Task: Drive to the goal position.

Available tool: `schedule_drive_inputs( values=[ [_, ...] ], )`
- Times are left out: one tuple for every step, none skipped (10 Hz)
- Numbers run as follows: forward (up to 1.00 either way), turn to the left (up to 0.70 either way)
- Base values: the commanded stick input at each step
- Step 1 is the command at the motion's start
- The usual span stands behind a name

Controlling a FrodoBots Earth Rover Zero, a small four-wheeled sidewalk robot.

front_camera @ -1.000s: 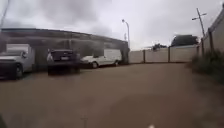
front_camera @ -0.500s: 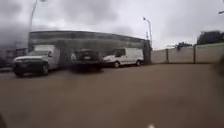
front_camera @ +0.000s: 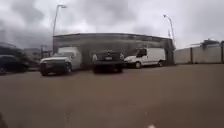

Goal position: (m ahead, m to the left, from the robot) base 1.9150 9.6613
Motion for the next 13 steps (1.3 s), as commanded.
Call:
schedule_drive_inputs(
  values=[
    [0.0,0.45],
    [0.0,0.45],
    [0.0,0.45],
    [0.0,0.45],
    [0.0,0.45],
    [0.0,0.45],
    [0.0,0.45],
    [0.0,0.45],
    [0.0,0.45],
    [0.0,0.45],
    [0.0,0.45],
    [0.0,0.45],
    [0.0,0.45]
  ],
)
